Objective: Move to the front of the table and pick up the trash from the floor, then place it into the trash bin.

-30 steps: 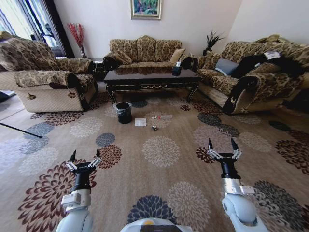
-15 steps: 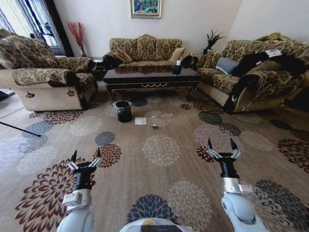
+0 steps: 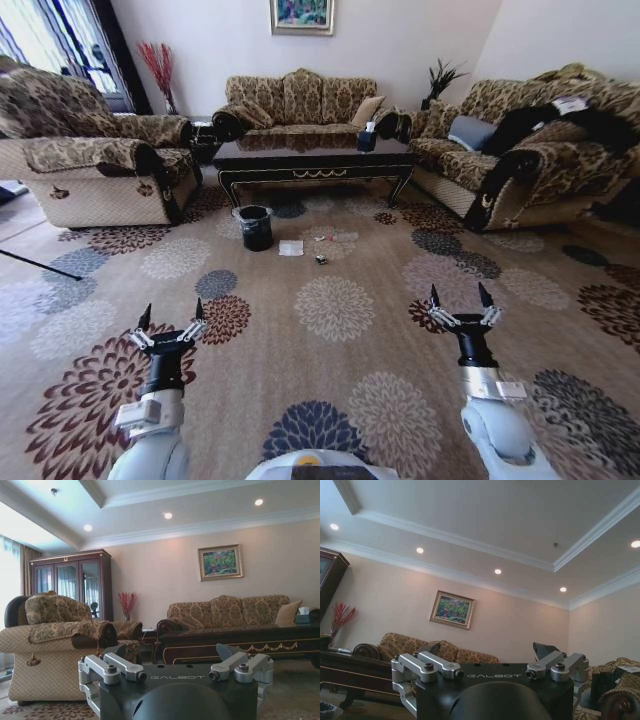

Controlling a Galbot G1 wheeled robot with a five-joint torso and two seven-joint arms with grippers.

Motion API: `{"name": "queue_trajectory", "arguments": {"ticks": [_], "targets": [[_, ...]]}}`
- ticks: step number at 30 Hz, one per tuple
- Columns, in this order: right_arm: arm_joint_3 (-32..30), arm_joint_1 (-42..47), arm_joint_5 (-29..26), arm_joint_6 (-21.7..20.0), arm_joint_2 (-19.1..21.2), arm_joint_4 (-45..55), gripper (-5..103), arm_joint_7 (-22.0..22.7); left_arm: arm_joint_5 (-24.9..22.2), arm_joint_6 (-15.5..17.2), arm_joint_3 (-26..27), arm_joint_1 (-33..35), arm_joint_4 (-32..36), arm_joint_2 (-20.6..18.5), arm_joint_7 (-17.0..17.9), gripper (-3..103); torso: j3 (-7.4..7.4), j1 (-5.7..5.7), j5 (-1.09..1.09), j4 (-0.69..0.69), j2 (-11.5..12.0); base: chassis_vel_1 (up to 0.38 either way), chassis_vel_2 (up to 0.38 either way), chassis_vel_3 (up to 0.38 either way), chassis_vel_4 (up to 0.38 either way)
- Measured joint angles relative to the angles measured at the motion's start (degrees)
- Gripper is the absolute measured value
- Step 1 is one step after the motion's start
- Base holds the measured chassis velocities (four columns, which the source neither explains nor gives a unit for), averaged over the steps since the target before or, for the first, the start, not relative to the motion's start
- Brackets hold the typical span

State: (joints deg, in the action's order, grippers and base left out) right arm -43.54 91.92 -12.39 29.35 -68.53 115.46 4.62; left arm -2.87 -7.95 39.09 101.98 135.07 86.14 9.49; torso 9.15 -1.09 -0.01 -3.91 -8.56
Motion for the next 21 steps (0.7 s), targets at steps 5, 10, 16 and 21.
{"name": "queue_trajectory", "arguments": {"ticks": [5, 10, 16, 21], "targets": [[0.0, 0.3, 0.0, 0.3, 0.0, 0.4, 100, -0.2, 0.4, 0.0, -0.3, 0.1, 0.3, 0.1, -0.1, 100, -0.9, 0.21, 0.01, 0.0, 1.1, 0.0, 0.0, 0.0, 0.0], [0.0, 0.4, -0.2, 0.6, 0.0, 0.5, 100, -0.3, 0.5, 0.0, -0.2, 0.5, 0.3, 0.1, -0.2, 100, -1.68, 0.52, 0.01, 0.0, 2.2, 0.0, 0.0, 0.0, 0.0], [0.3, 0.4, -0.3, 0.7, 0.0, 0.5, 100, -0.4, 0.6, -0.1, -0.1, 0.9, 0.3, 0.0, -0.3, 100, -2.87, 0.67, 0.01, 0.0, 3.5, 0.0, 0.0, 0.0, 0.0], [0.4, 0.4, -0.5, 0.7, -0.2, 0.5, 100, -0.4, 0.7, -0.2, 0.0, 1.0, 0.3, -0.1, -0.3, 100, -3.82, 0.83, 0.01, 0.0, 4.6, 0.0, 0.0, 0.0, 0.0]]}}
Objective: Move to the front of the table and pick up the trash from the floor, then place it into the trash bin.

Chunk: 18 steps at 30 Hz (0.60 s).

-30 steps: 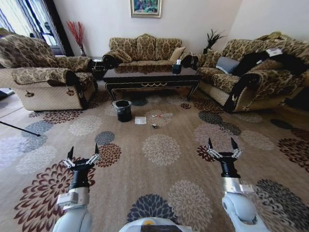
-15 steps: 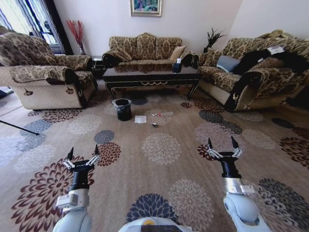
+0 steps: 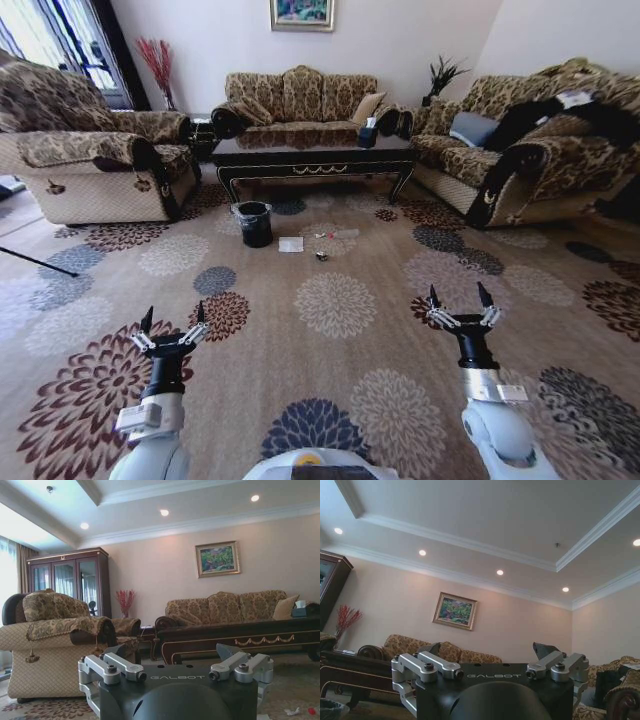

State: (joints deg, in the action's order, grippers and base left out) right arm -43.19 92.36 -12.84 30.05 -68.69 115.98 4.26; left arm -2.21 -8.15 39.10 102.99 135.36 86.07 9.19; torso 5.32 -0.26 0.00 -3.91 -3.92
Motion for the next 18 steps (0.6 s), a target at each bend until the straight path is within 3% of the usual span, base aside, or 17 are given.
{"name": "queue_trajectory", "arguments": {"ticks": [9, 18], "targets": [[0.0, 0.2, -0.1, -0.3, -0.3, 0.1, 100, 0.2, -0.1, -1.3, -0.1, -0.2, -0.8, 0.1, -0.1, 100, -1.8, 0.17, 0.0, 0.0, 2.0, 0.0, 0.0, 0.0, 0.0], [0.0, 0.6, 0.1, -0.8, -0.4, 0.2, 100, 0.1, -0.2, -2.2, -0.1, -0.6, -1.4, 0.2, 0.1, 100, -2.01, 0.18, 0.0, 0.0, 2.2, 0.0, 0.0, 0.0, 0.0]]}}
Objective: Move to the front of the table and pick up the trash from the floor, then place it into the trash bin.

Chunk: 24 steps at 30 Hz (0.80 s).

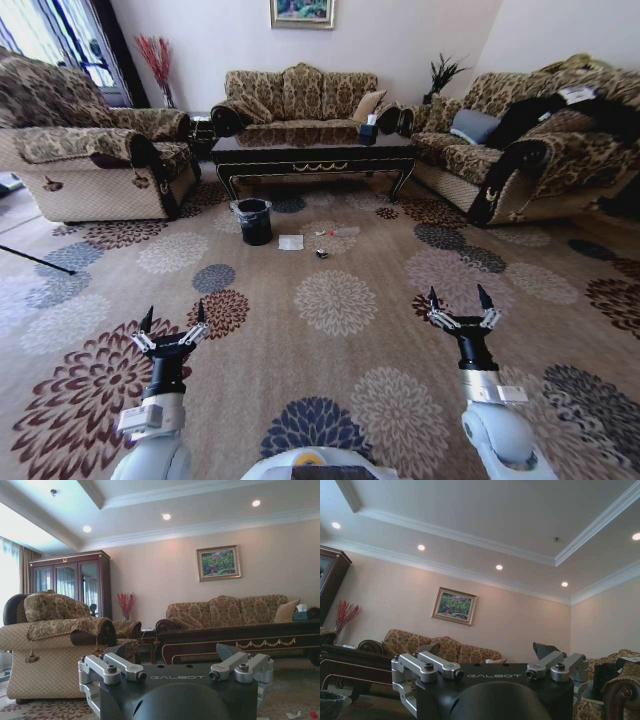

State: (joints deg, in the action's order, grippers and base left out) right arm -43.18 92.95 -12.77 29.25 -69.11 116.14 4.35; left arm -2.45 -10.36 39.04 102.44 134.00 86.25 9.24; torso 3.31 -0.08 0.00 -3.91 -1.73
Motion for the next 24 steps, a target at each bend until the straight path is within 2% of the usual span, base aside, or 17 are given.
{"name": "queue_trajectory", "arguments": {"ticks": [10, 18, 21, 24], "targets": [[0.4, 0.0, 0.3, 0.0, -0.3, -0.6, 100, 0.0, 0.3, -0.1, 0.2, 0.2, 0.4, 0.2, 0.3, 100, 0.19, -0.05, 0.0, -0.01, -0.3, -0.049, 0.036, 0.042, -0.055], [0.7, 0.1, 0.7, 0.0, -0.2, -1.0, 100, -0.4, 1.4, -0.1, 0.0, 1.0, 0.5, 0.4, 0.8, 100, 0.31, -0.09, 0.0, 0.01, -0.4, -0.215, 0.205, 0.198, -0.213], [0.8, 1.1, 0.6, -1.5, 0.0, -0.1, 100, -0.7, 1.8, 0.0, 0.0, 1.1, 0.4, 0.4, 1.0, 100, 0.34, -0.09, 0.02, 0.0, -0.4, -0.314, 0.272, 0.334, -0.275], [0.9, 2.9, 0.7, -6.0, 0.8, 2.0, 100, -0.7, 2.4, 0.1, 0.0, 1.1, 0.1, 0.4, 1.1, 100, 0.38, -0.1, -0.02, -0.01, -0.5, -0.339, 0.302, 0.344, -0.3]]}}
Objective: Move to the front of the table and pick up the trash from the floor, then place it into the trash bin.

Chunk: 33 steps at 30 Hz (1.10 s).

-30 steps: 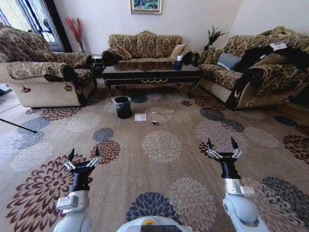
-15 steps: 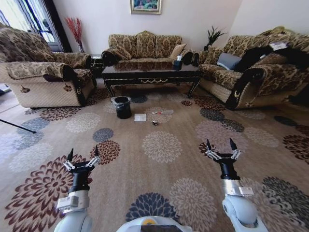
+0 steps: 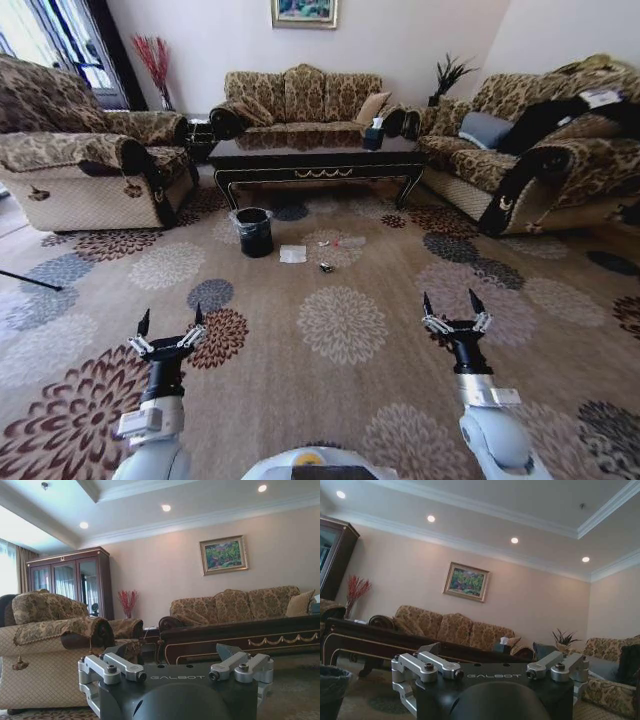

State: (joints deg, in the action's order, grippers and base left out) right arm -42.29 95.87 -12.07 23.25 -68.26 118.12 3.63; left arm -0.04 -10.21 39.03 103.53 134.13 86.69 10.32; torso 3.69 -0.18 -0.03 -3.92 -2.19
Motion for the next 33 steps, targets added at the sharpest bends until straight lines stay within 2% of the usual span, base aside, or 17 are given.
{"name": "queue_trajectory", "arguments": {"ticks": [3, 7, 9, 12, 15, 17, 20, 22, 25, 27, 30, 33], "targets": [[-0.1, 0.5, 0.4, -1.5, 0.5, 0.5, 100, -0.3, 0.2, 0.0, 0.0, 0.0, -0.1, 0.0, 0.0, 100, 0.03, -0.02, 0.06, 0.03, 0.0, -0.327, 0.337, 0.332, -0.31], [0.0, 1.0, 1.0, -2.7, 1.4, 0.9, 100, -0.7, 0.3, 0.1, 0.0, -0.2, -0.4, 0.0, 0.0, 100, 0.04, -0.01, -0.01, 0.01, -0.1, -0.343, 0.352, 0.366, -0.341], [0.4, 1.0, 1.1, -2.8, 1.4, 0.8, 100, -0.8, 0.3, 0.1, 0.0, -0.3, -0.5, 0.0, 0.0, 100, 0.07, -0.02, 0.08, 0.01, -0.1, -0.347, 0.36, 0.366, -0.375], [0.7, 0.8, 1.5, -2.8, 1.3, 0.5, 100, -0.8, 0.3, 0.1, 0.0, -0.4, -0.6, 0.0, 0.0, 100, 0.07, -0.02, -0.02, 0.01, -0.1, -0.377, 0.387, 0.35, -0.38], [1.1, 0.4, 2.1, -2.3, 0.9, -0.5, 100, -0.8, 0.3, 0.2, 0.0, -0.6, -0.9, 0.1, 0.0, 100, 0.09, -0.02, 0.07, 0.02, -0.1, -0.314, 0.367, 0.34, -0.357], [1.3, 0.0, 2.3, -1.9, 0.7, -1.1, 100, -0.7, 0.3, 0.2, 0.0, -0.7, -1.1, 0.1, 0.0, 100, 0.09, -0.02, -0.02, 0.01, -0.1, -0.335, 0.343, 0.329, -0.345], [1.5, -0.4, 2.6, -1.5, 0.5, -1.8, 100, -0.6, 0.2, 0.2, 0.0, -0.8, -1.3, 0.1, 0.0, 100, 0.11, -0.02, 0.06, 0.01, -0.1, -0.356, 0.341, 0.341, -0.336], [1.5, -0.6, 2.7, -1.2, 0.3, -2.1, 100, -0.5, 0.1, 0.2, -0.1, -0.9, -1.3, 0.1, 0.0, 100, 0.1, -0.02, -0.01, 0.01, -0.2, -0.38, 0.356, 0.367, -0.378], [1.6, -0.9, 2.7, -0.9, 0.2, -2.4, 100, -0.4, 0.1, 0.2, -0.1, -0.9, -1.3, 0.0, 0.0, 100, 0.13, -0.03, 0.06, 0.03, -0.2, -0.36, 0.349, 0.359, -0.352], [1.6, -1.0, 2.8, -0.5, 0.1, -2.7, 100, -0.4, 0.1, 0.2, -0.1, -0.9, -1.3, 0.0, 0.0, 100, 0.13, -0.03, 0.0, 0.0, -0.2, -0.348, 0.345, 0.357, -0.35], [1.6, -1.1, 3.0, -0.1, 0.1, -3.0, 100, -0.3, 0.1, 0.2, -0.1, -0.8, -1.3, 0.1, 0.0, 100, 0.13, -0.03, 0.05, 0.01, -0.2, -0.355, 0.349, 0.356, -0.347], [1.7, -1.3, 3.1, 0.8, -0.1, -3.2, 100, -0.3, 0.1, 0.2, -0.1, -0.6, -1.3, 0.0, 0.0, 100, 0.13, -0.03, 0.0, 0.01, -0.2, -0.346, 0.358, 0.339, -0.352]]}}
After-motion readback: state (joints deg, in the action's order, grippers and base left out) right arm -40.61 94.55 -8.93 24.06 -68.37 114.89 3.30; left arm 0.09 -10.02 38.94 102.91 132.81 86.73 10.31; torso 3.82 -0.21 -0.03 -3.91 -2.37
